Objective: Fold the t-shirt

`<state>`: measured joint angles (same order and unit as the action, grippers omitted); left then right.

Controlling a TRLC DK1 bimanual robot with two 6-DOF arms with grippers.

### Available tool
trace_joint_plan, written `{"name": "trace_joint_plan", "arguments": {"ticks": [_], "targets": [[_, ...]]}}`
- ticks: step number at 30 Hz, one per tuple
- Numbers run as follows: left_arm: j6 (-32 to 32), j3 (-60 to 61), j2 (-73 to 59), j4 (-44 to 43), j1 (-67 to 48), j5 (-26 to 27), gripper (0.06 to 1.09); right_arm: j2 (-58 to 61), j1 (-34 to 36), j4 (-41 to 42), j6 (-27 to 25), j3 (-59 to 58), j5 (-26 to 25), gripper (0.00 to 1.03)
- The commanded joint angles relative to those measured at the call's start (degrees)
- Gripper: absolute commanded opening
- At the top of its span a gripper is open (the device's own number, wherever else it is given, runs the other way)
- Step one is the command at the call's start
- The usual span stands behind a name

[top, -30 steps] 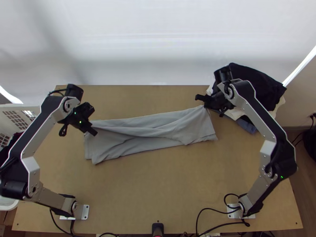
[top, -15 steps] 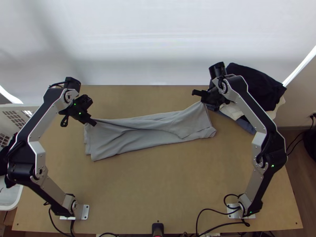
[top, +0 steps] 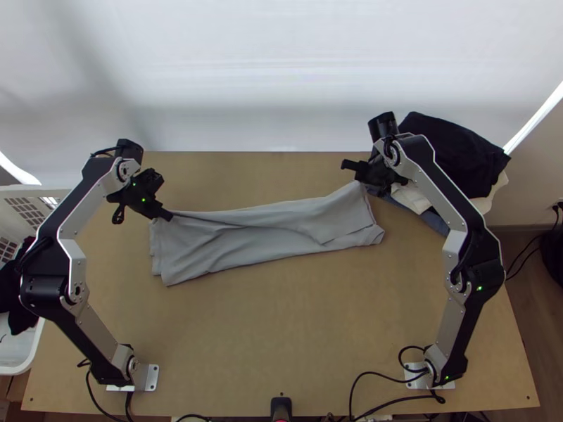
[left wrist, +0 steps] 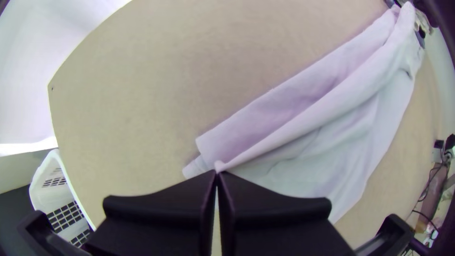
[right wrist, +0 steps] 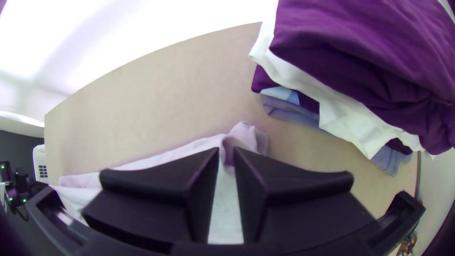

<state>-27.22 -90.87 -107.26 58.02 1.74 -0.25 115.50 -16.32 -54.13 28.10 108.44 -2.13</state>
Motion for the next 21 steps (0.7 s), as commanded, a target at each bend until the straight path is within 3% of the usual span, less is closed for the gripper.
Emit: {"name": "trace_joint_plan", "arguments": {"ticks": [1, 3, 5, 10, 15, 19, 21], "targets": [[3.2, 0.9, 0.7, -1.9, 0.6, 0.4, 0.38, -1.8, 0.7, 2.4, 1.2, 1.5, -0.4, 0.97], [3.6, 3.3, 2.9, -4.8, 1.3, 2.0, 0.51, -3.8, 0.9, 4.6, 1.3, 1.4, -0.9, 0.99], [3.8, 5.3, 5.0, -6.7, 2.5, 5.1, 0.55, -6.1, 1.3, 6.5, 1.3, 1.6, -1.4, 0.99], [5.1, 8.6, 10.0, -9.1, 5.6, 8.8, 0.83, -13.6, 2.0, 7.7, 2.5, 1.6, -1.6, 0.99], [8.7, 9.4, 12.8, -9.0, 11.9, 21.9, 0.85, -21.0, 2.1, 7.7, 2.7, -1.3, -0.9, 0.99], [11.5, 12.8, 13.3, -9.0, 16.4, 26.2, 0.87, -25.4, 2.3, 6.7, 5.0, -3.7, 1.6, 0.99], [13.1, 15.1, 13.7, -9.0, 18.5, 28.0, 1.0, -26.9, 2.4, 6.3, 6.6, -4.6, 2.6, 0.99]]}}
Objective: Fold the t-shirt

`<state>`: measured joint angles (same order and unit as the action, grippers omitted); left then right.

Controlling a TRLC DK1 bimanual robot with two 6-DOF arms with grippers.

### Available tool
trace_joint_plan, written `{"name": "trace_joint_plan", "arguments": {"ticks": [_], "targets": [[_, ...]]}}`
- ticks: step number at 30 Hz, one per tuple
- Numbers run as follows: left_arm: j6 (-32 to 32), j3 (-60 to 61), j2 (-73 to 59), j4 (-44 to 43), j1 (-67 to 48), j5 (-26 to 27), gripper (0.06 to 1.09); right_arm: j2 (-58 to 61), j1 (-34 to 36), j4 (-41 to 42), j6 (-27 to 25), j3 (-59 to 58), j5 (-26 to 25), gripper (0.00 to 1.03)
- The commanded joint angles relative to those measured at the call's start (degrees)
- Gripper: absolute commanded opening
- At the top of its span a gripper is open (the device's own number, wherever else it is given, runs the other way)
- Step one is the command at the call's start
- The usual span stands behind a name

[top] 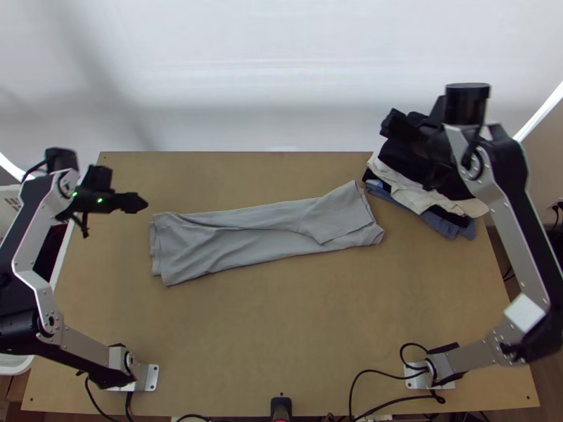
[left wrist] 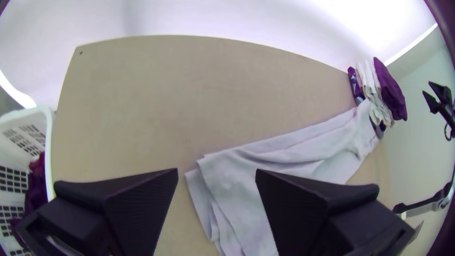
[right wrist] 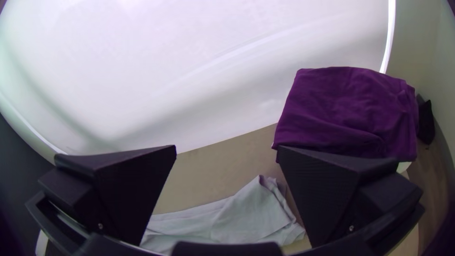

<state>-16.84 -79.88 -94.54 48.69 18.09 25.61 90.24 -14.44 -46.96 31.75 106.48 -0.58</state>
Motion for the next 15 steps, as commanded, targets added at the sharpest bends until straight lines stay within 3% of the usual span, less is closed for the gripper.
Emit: {"name": "trace_joint_plan", "arguments": {"ticks": [1, 6, 15], "targets": [[3.5, 5.3, 1.3, 0.0, 3.2, 2.9, 1.03, -2.1, 0.9, -1.5, 3.8, -2.5, 2.2, 0.99], [6.3, 11.1, 2.4, -2.9, 7.2, 8.6, 1.04, -3.1, 4.6, -2.3, 9.0, -2.9, 12.2, 0.99], [6.3, 19.2, 3.4, -6.7, 8.0, 9.6, 1.04, -3.7, 4.9, -2.8, 8.5, -1.9, 12.5, 0.99]]}}
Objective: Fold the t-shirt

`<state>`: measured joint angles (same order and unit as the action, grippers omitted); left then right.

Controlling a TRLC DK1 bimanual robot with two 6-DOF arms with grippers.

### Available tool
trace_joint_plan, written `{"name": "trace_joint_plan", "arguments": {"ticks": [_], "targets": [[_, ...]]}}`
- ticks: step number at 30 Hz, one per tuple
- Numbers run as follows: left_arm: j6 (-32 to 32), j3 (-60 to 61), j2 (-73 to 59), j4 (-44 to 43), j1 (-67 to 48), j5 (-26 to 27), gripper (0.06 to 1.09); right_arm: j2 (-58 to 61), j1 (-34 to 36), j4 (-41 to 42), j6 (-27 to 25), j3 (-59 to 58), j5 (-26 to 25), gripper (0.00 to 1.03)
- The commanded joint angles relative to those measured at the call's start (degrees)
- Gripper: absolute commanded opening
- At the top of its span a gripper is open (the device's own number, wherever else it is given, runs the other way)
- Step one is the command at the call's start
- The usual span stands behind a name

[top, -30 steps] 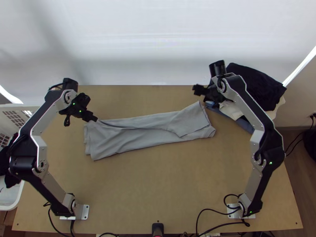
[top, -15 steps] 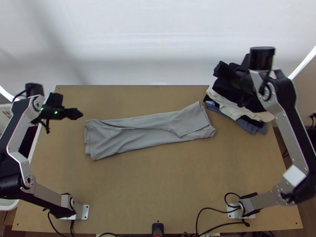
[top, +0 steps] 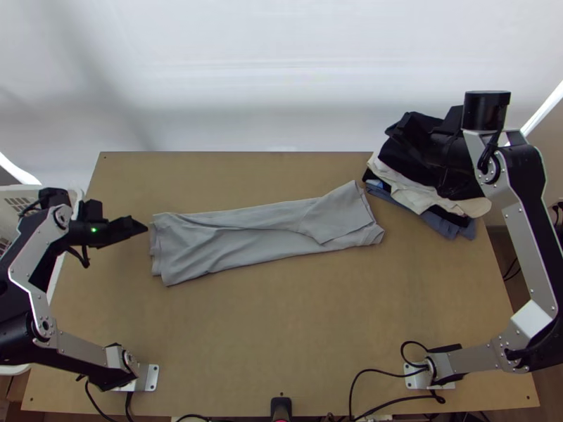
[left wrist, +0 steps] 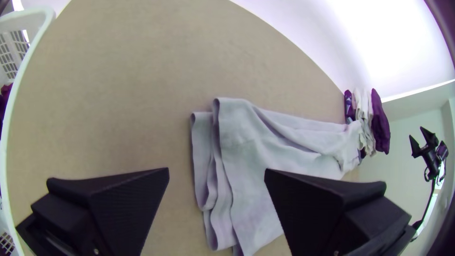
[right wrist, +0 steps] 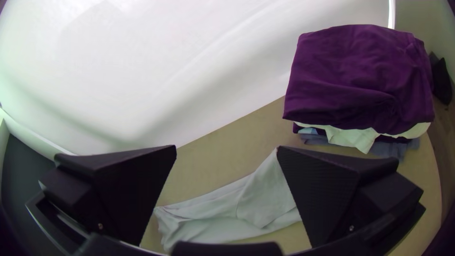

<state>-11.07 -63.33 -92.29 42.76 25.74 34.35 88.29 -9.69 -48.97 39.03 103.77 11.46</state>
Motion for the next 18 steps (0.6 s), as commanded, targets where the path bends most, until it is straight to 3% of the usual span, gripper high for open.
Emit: {"name": "trace_joint_plan", "arguments": {"ticks": [1, 18], "targets": [[0.4, 3.4, 1.1, -0.9, 0.1, 0.8, 1.04, -1.7, 0.1, -1.0, 1.2, 1.1, 0.5, 0.99], [2.6, 11.8, -0.3, -6.7, -8.2, 0.6, 1.04, -2.6, 0.2, -1.7, 0.9, 0.9, 0.4, 0.99]]}}
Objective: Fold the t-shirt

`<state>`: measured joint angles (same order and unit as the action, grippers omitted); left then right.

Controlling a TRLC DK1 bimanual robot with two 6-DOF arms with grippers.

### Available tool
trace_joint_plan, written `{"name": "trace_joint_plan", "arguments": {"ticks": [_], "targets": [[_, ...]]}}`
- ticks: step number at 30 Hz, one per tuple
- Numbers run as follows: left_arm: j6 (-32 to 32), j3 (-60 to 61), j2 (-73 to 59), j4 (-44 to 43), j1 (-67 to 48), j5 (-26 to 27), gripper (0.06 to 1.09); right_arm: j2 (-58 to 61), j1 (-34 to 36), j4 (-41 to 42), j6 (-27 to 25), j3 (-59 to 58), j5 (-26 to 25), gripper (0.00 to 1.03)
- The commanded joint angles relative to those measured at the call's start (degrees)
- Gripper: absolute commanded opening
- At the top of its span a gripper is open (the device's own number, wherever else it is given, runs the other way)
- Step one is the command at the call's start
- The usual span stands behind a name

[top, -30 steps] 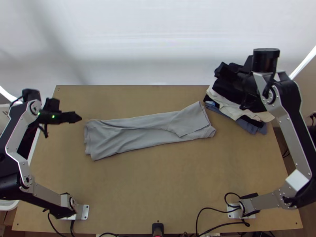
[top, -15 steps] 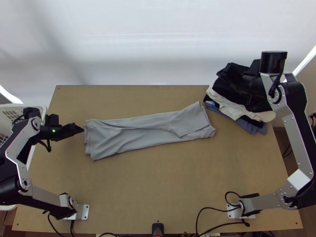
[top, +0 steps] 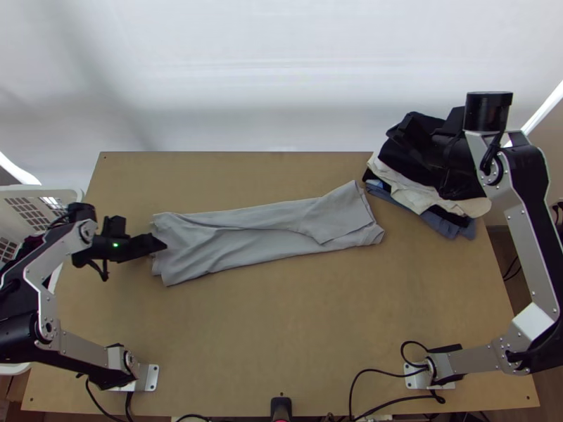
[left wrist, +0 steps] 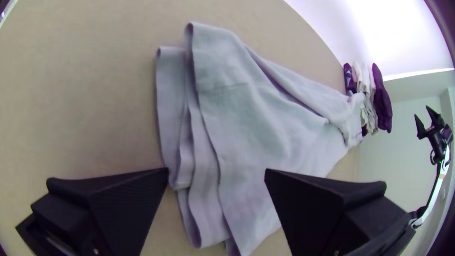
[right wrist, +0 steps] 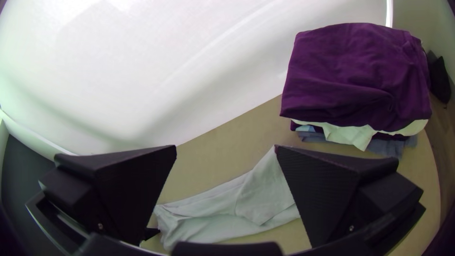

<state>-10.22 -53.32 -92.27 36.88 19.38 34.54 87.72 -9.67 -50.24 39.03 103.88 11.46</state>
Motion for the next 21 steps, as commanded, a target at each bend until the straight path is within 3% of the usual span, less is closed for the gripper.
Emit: {"name": "trace_joint_plan", "arguments": {"ticks": [1, 13, 16, 19, 21], "targets": [[2.6, 1.9, -0.3, -1.5, -2.7, 0.2, 1.04, -2.1, 0.2, -0.5, 0.9, 0.9, 0.4, 0.99], [8.4, 0.1, -0.5, -5.4, -13.4, -3.8, 1.02, -3.0, 0.2, -0.6, 0.7, 1.2, 0.4, 0.99], [9.5, 0.4, 0.4, -6.7, -14.1, -5.1, 0.7, -3.3, 0.3, -0.6, 0.6, 1.0, 0.4, 0.99], [9.6, 1.4, 1.7, -8.9, -13.1, -5.9, 0.1, -3.8, 0.4, -0.6, 0.2, 0.6, 0.4, 0.99], [9.0, 1.4, 2.1, -8.6, -10.6, -5.9, 0.1, -4.1, 1.0, -0.6, -0.3, 0.2, 0.4, 0.99]]}}
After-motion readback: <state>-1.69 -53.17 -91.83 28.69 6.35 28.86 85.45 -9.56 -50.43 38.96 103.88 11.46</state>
